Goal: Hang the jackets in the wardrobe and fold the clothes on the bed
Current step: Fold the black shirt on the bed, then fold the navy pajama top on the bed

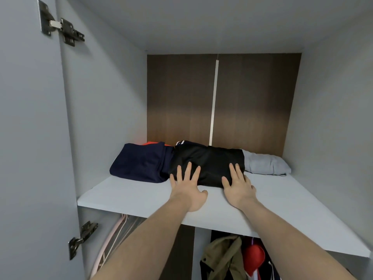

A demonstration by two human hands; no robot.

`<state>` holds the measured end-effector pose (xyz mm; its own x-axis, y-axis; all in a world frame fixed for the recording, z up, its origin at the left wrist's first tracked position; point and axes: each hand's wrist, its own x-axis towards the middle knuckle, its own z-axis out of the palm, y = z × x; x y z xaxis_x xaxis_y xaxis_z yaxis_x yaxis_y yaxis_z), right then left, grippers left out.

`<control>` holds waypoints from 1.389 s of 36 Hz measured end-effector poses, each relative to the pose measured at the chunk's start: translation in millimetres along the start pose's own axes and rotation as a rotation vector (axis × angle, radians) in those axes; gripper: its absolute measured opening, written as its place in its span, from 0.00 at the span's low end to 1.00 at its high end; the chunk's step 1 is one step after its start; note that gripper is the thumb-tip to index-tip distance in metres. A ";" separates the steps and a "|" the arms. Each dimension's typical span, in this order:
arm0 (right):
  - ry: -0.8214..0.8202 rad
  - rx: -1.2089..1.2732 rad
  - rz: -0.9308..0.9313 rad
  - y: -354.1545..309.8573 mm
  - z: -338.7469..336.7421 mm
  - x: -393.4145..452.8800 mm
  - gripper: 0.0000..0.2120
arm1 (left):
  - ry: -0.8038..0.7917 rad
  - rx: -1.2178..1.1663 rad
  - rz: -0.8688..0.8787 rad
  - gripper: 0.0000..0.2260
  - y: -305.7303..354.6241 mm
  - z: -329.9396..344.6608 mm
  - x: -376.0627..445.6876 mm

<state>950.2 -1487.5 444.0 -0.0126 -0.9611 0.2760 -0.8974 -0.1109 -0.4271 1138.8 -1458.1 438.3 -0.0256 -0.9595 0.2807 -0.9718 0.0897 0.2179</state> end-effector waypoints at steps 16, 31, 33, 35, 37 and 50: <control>0.229 0.094 -0.298 -7.7 -22.9 -73.5 0.29 | 0.233 0.039 0.021 0.34 9.8 -24.9 -75.7; -0.103 0.739 -0.588 -80.5 -32.0 -234.0 0.22 | 0.361 -0.130 -0.196 0.28 -24.8 -84.9 -360.3; -0.173 0.809 -0.677 -94.9 -26.2 -264.5 0.22 | 0.395 -0.150 -0.284 0.27 -25.6 -85.5 -410.0; -0.258 0.850 -0.751 -111.1 -20.4 -296.7 0.22 | 0.413 -0.139 -0.383 0.26 -24.8 -85.1 -460.1; -0.339 0.876 -0.824 -127.8 -14.6 -332.4 0.20 | 0.418 -0.102 -0.494 0.26 -21.6 -86.9 -511.0; -1.021 0.955 -1.285 -174.0 -39.1 -599.8 0.17 | 0.626 0.057 -1.081 0.21 89.8 -121.1 -823.2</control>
<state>1096.7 -881.8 386.4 0.9216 0.0837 0.3791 0.3648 -0.5207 -0.7719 1100.9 -627.9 340.0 0.8916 -0.2415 0.3831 -0.4352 -0.6906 0.5776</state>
